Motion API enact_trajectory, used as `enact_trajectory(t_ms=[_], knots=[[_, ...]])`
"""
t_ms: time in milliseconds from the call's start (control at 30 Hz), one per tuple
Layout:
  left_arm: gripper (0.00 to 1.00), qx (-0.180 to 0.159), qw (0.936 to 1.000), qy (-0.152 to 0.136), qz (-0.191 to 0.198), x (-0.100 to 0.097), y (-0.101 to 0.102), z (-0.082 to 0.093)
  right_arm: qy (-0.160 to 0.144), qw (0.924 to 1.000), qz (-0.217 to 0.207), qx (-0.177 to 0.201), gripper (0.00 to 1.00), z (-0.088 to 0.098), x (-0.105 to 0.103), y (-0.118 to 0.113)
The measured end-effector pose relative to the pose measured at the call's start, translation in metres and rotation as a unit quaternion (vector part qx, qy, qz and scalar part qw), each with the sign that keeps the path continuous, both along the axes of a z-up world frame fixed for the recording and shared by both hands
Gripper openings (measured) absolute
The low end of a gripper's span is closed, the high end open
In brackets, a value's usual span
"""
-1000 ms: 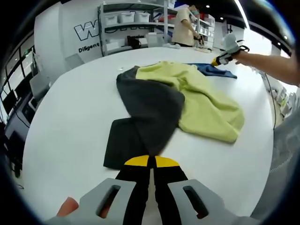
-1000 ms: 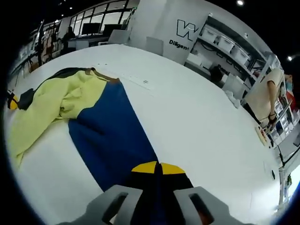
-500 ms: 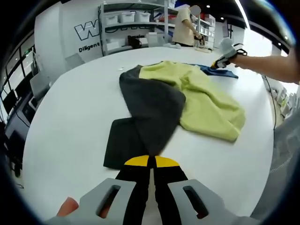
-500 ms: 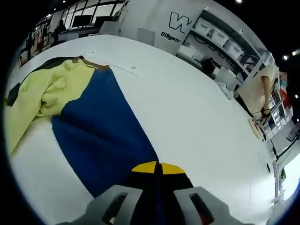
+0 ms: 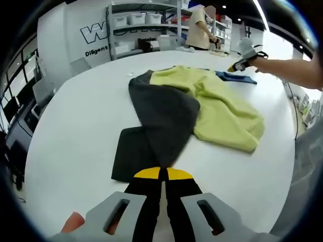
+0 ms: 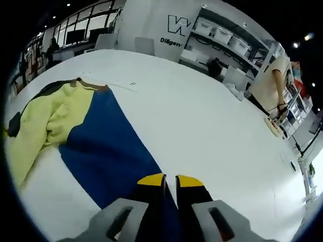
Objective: Fold the garment on the visible template until the final outline fits inside the template.
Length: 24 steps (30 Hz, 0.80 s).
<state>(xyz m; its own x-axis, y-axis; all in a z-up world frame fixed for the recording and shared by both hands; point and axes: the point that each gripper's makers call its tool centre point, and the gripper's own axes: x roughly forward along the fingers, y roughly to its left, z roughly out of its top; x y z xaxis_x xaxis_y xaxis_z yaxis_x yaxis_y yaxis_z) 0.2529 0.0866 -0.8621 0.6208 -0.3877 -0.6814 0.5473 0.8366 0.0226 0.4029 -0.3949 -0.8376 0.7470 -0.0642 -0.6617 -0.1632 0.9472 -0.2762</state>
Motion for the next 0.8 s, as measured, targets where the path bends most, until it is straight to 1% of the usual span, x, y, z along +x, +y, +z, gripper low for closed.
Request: enact_trajectory(t_ms=[67,133,233,300,367,433,500,567,633,700,733,767,800], knots=[[0.00,0.000,1.0000,0.000,0.000,0.000,0.000,0.000,-0.022,0.9995,-0.013,0.016,0.02,0.014,-0.002,0.001],[0.00,0.000,1.0000,0.000,-0.001,0.000,0.000,0.000,-0.043,0.9985,-0.014,0.032,0.02,0.028,-0.003,0.006],[0.00,0.001,1.0000,0.000,-0.001,0.000,0.000,0.000,-0.059,0.9976,-0.009,0.034,0.01,0.043,-0.006,0.013],[0.00,0.001,1.0000,0.000,-0.002,0.000,0.000,0.000,-0.074,0.9964,-0.002,0.041,0.01,0.057,-0.009,0.023],[0.00,0.000,1.0000,0.000,-0.002,0.000,0.000,0.000,-0.079,0.9959,0.003,0.044,0.01,0.063,-0.013,0.030],[0.00,0.001,1.0000,0.000,-0.002,0.000,0.000,0.000,-0.085,0.9957,0.016,0.033,0.01,0.072,-0.018,0.039],[0.00,0.001,1.0000,-0.001,-0.001,0.000,0.000,0.000,-0.091,0.9950,0.022,0.034,0.01,0.078,-0.023,0.047],[0.00,0.001,1.0000,-0.002,-0.001,0.000,0.000,0.000,-0.098,0.9938,0.031,0.042,0.02,0.086,-0.032,0.059],[0.00,0.000,1.0000,-0.002,-0.001,0.000,0.000,0.000,-0.100,0.9936,0.036,0.040,0.03,0.089,-0.038,0.065],[0.00,-0.001,1.0000,-0.002,-0.001,-0.001,0.000,0.001,-0.106,0.9925,0.046,0.040,0.06,0.094,-0.049,0.074],[0.00,0.000,1.0000,-0.003,0.000,-0.001,0.000,0.001,-0.109,0.9918,0.051,0.044,0.07,0.095,-0.054,0.078],[0.00,0.000,1.0000,-0.003,0.000,-0.001,0.000,0.001,-0.110,0.9904,0.053,0.064,0.09,0.098,-0.067,0.089],[0.00,0.000,1.0000,-0.004,0.000,0.000,0.000,0.001,-0.109,0.9902,0.057,0.065,0.12,0.099,-0.073,0.092]])
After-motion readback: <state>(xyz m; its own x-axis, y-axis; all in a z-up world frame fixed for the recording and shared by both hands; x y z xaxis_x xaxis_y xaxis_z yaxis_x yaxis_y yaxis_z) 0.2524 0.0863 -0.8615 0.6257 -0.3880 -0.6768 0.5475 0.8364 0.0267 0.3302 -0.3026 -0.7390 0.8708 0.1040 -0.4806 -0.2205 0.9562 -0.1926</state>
